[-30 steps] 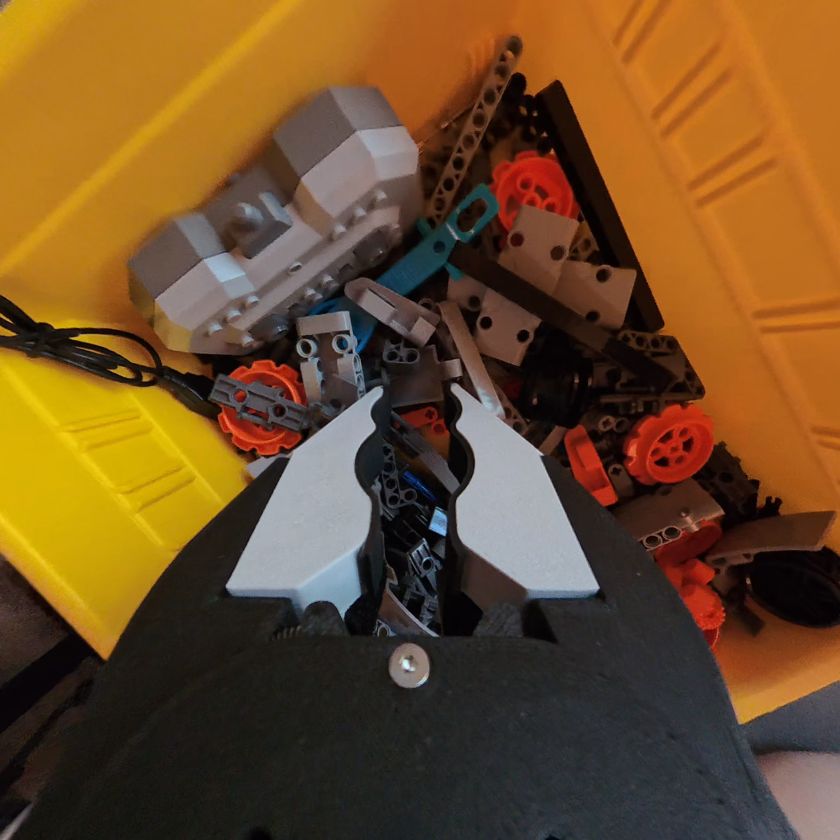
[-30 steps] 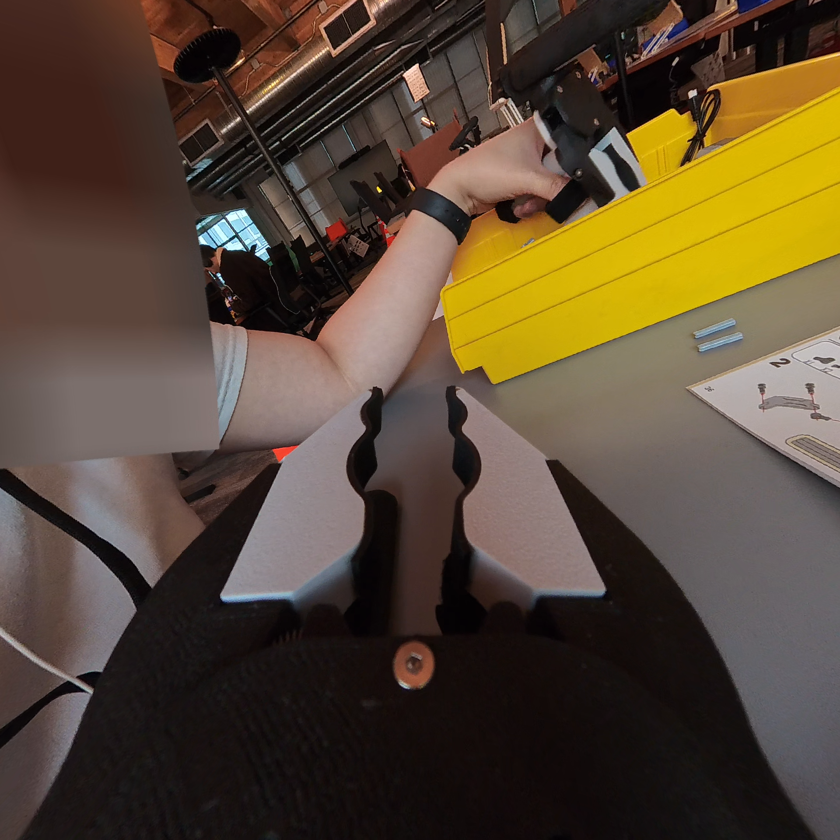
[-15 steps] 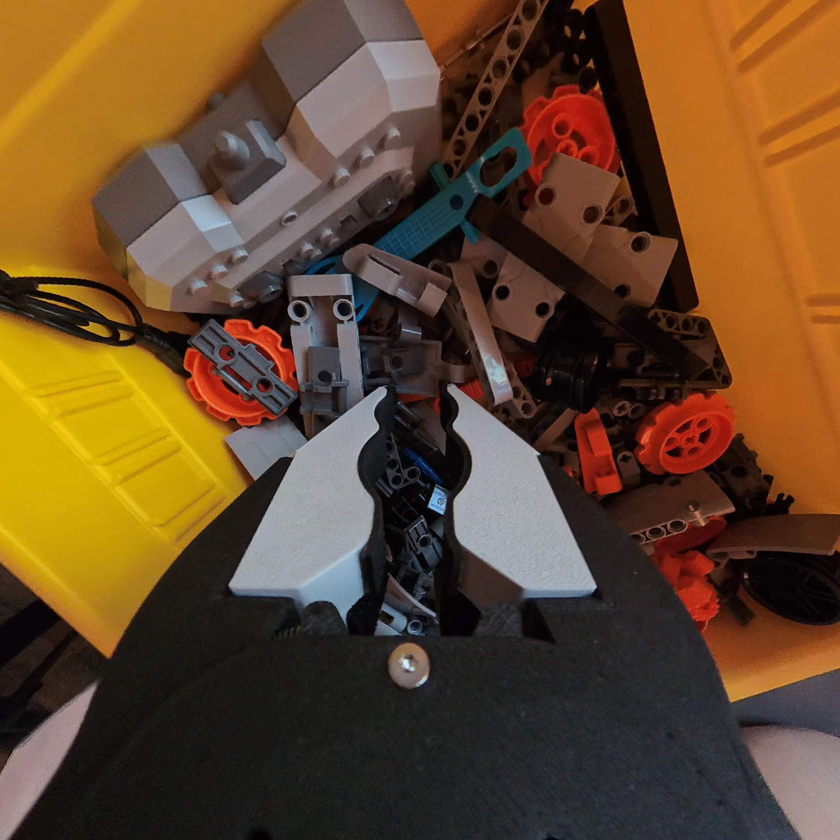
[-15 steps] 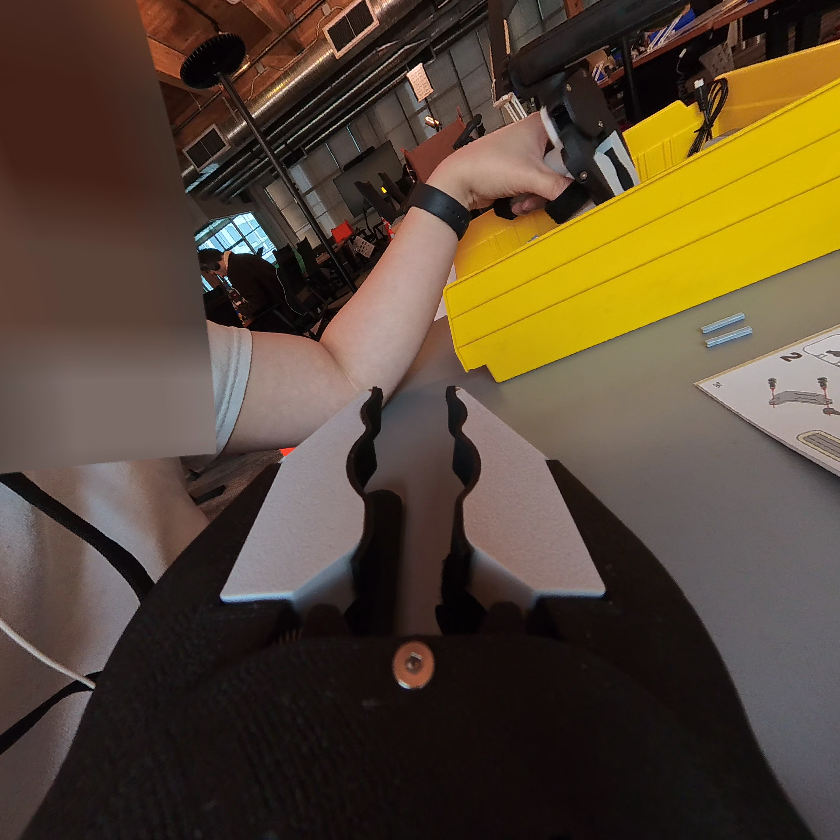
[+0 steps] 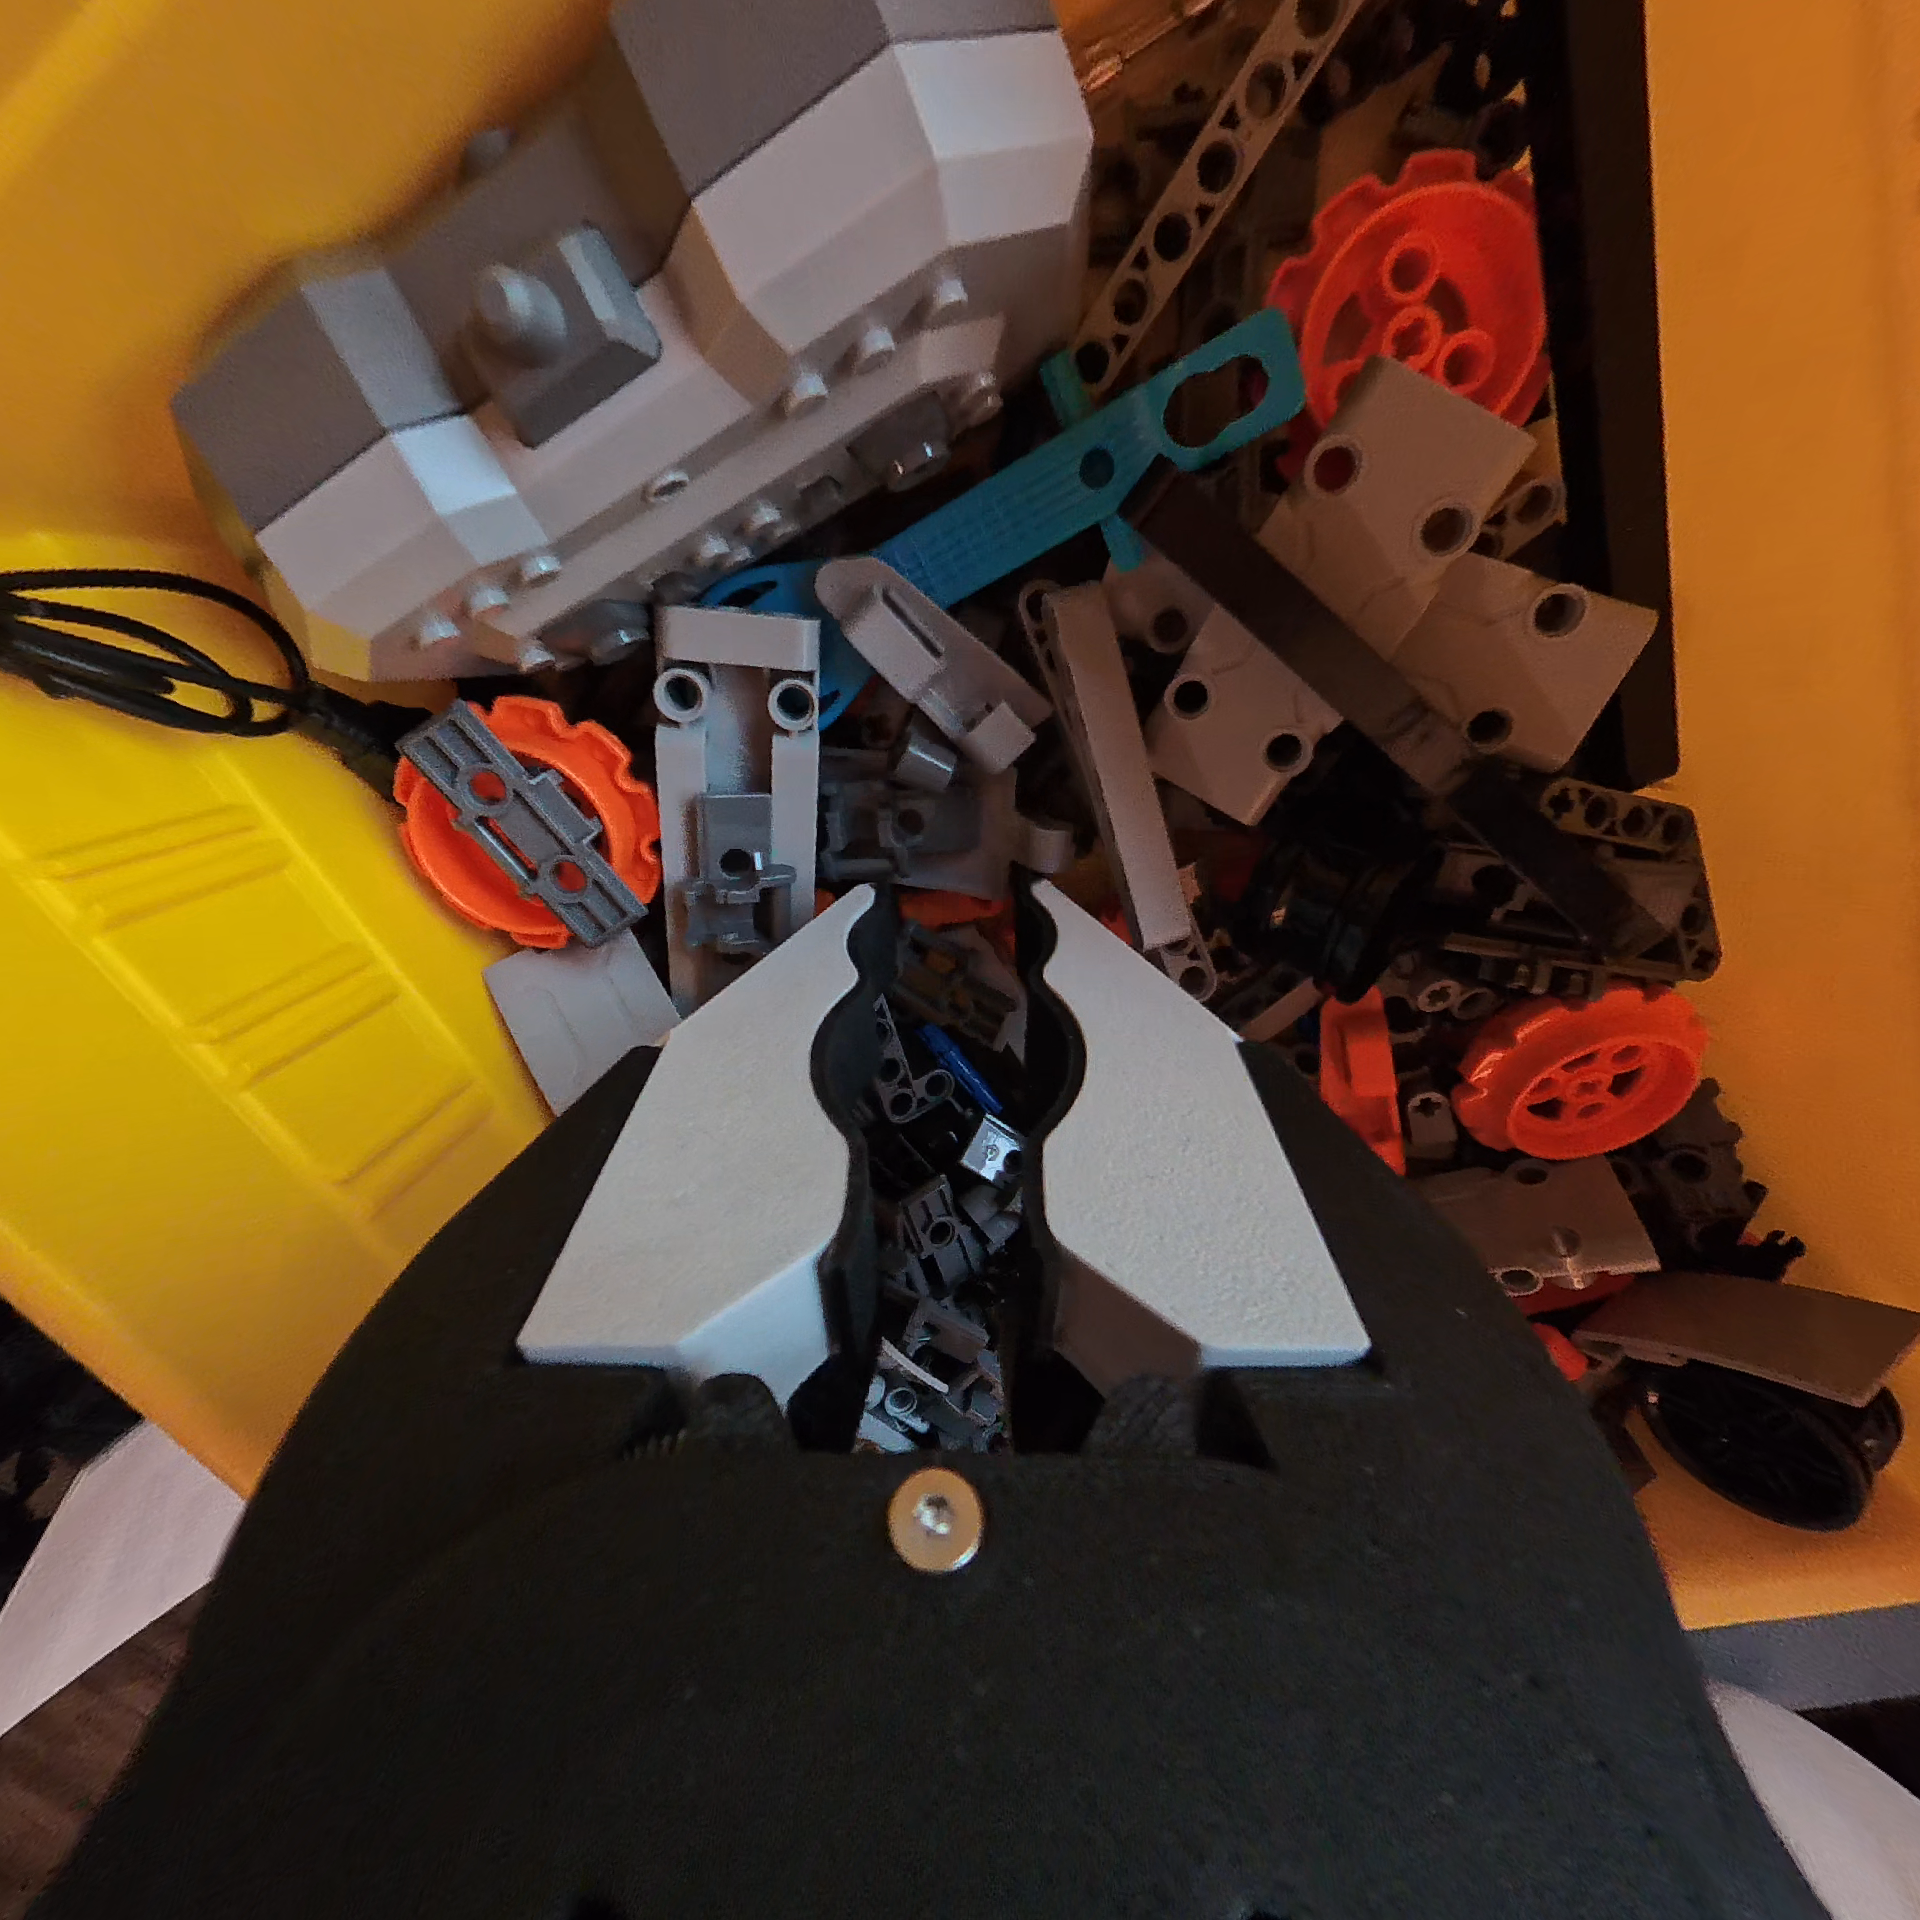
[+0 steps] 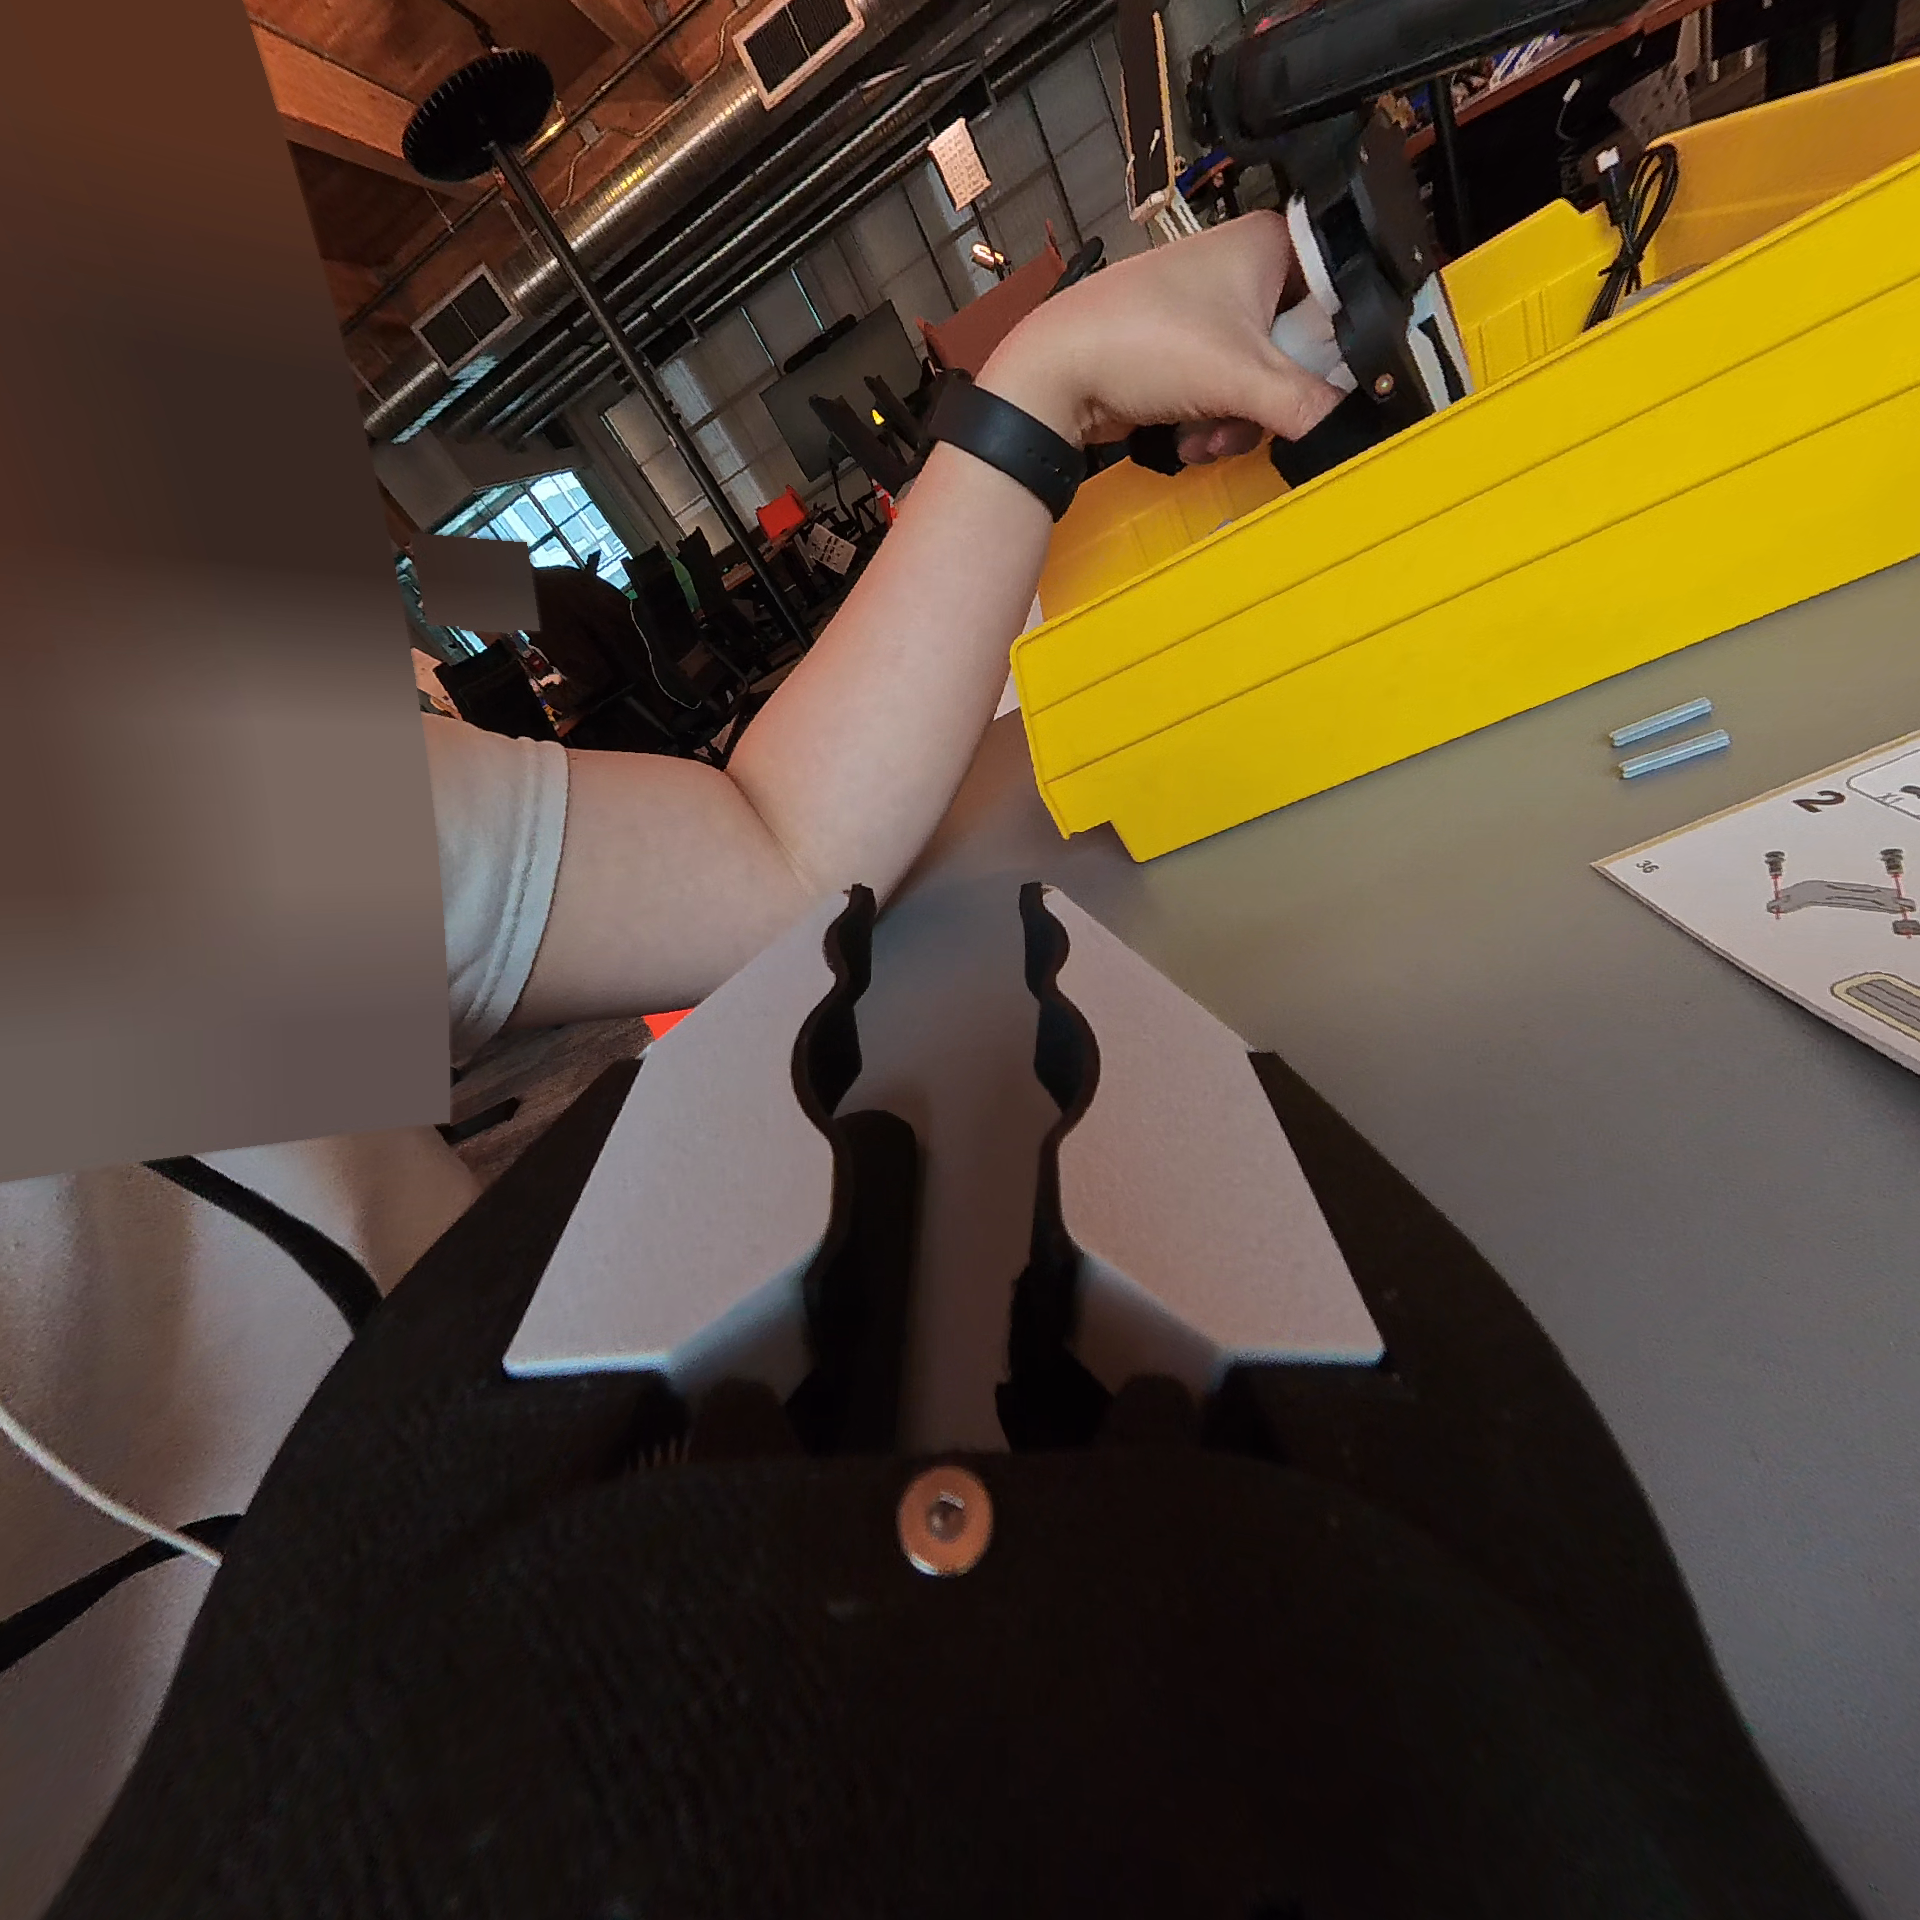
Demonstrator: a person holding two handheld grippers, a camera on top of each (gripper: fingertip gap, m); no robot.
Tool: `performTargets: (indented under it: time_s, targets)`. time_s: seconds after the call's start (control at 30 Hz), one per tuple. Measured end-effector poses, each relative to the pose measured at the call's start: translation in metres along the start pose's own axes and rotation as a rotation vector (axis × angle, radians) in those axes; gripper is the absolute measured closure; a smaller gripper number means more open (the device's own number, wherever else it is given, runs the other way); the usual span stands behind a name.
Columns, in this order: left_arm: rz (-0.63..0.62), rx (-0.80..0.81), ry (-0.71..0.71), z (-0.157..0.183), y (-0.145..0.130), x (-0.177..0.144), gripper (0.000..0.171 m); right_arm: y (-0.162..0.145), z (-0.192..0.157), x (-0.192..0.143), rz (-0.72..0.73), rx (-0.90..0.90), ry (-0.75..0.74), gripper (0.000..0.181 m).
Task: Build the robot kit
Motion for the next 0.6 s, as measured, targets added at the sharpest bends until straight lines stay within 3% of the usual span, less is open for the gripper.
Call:
performTargets:
  time_s: [0.4,0.6]
  targets:
    - [-0.044,0.035,0.065,0.0039,0.0015,0.0025,0.151,0.0029,-0.003,-0.0021,0.017,0.001,0.014,0.153]
    - [-0.042,0.009,0.003,0.0001,-0.0046,0.0015,0.151,0.0035,-0.0019,-0.0031,0.03,0.025,0.025,0.153]
Point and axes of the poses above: each gripper's, where its closed fingertips meet, x out along the fingers, y out of its top, z = x × y across the jaws, the point moved 8 cm from there along -x, back along the fingers, and after that the axes turned 2 degrees about -z, right-handed, at the moved point
